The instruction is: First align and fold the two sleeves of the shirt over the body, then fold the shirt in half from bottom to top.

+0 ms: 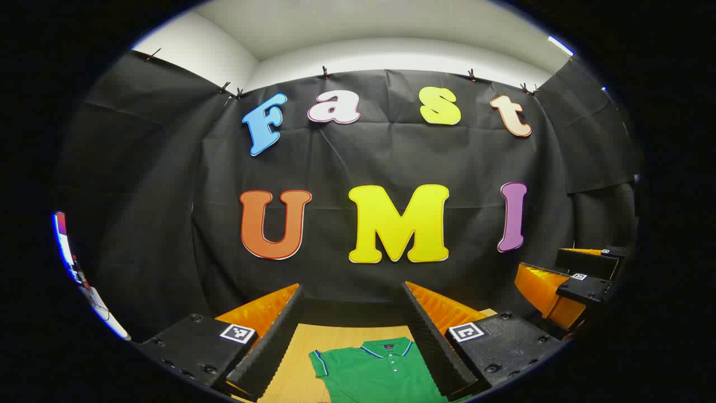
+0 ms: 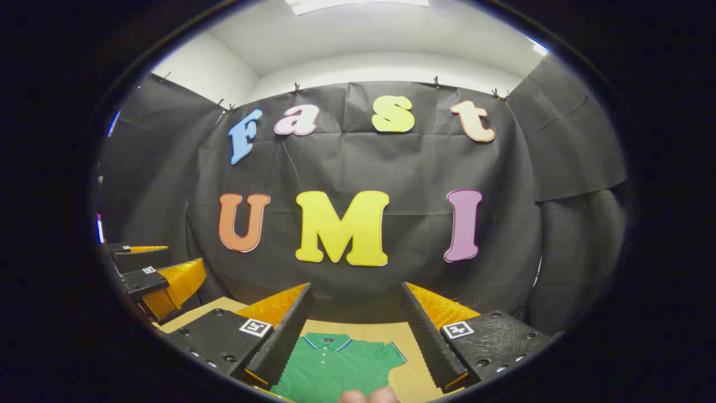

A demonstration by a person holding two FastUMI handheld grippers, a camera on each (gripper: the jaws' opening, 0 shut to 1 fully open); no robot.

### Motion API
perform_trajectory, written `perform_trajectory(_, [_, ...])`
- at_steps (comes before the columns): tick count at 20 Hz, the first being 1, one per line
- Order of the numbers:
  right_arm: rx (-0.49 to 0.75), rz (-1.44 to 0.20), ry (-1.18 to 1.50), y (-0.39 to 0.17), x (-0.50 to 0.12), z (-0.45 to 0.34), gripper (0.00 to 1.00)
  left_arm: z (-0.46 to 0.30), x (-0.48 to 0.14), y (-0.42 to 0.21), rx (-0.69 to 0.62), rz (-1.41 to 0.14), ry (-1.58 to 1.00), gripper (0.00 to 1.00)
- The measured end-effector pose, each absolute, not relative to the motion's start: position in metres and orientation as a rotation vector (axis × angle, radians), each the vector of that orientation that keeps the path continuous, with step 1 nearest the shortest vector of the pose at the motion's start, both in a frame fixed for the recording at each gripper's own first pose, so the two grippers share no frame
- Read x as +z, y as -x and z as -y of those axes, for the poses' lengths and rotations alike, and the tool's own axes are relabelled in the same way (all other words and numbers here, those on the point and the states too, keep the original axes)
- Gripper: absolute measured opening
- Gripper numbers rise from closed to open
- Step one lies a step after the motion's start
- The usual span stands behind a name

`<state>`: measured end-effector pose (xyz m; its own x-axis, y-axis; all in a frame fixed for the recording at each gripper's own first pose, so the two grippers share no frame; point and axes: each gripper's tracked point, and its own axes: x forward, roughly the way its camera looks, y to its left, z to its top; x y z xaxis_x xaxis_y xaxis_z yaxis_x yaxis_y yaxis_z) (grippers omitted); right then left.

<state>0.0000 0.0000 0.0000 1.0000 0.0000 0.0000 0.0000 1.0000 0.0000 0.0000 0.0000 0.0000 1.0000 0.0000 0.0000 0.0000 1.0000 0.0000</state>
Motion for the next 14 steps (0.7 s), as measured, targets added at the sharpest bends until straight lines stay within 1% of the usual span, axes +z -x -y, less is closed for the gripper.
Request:
perform_trajectory(1, [-0.002,-0.004,-0.008,-0.002,0.0,0.003,0.95,0.001,0.001,0.0,0.001,0.001,-0.001,1.0])
perform_trajectory(4, [-0.005,-0.004,-0.008,-0.005,-0.001,0.01,0.95,0.005,0.002,-0.002,0.005,0.007,-0.008,1.0])
perform_trajectory(5, [-0.002,-0.004,-0.008,-0.006,-0.001,0.011,0.97,0.007,0.0,-0.004,0.005,0.005,-0.007,1.0])
perform_trajectory(6, [-0.001,-0.008,-0.007,-0.006,-0.002,0.012,0.95,0.008,0.0,-0.003,0.005,0.003,-0.005,1.0])
perform_trajectory(7, [0.004,-0.016,-0.002,-0.007,-0.005,0.011,0.97,0.009,0.0,-0.002,0.004,0.001,-0.002,1.0])
perform_trajectory(9, [0.014,-0.027,0.004,-0.007,-0.009,0.01,0.92,0.01,-0.001,-0.003,0.005,0.001,-0.002,1.0])
perform_trajectory(10, [0.018,-0.027,0.003,-0.007,-0.009,0.009,0.95,0.01,-0.001,-0.003,0.006,0.001,-0.001,1.0])
perform_trajectory(13, [0.015,-0.022,0.002,-0.009,-0.007,0.015,0.95,0.012,-0.002,-0.004,0.011,-0.006,0.003,1.0])
perform_trajectory(14, [0.013,-0.022,0.003,-0.009,-0.009,0.017,0.93,0.011,-0.003,-0.003,0.013,-0.006,0.005,1.0])
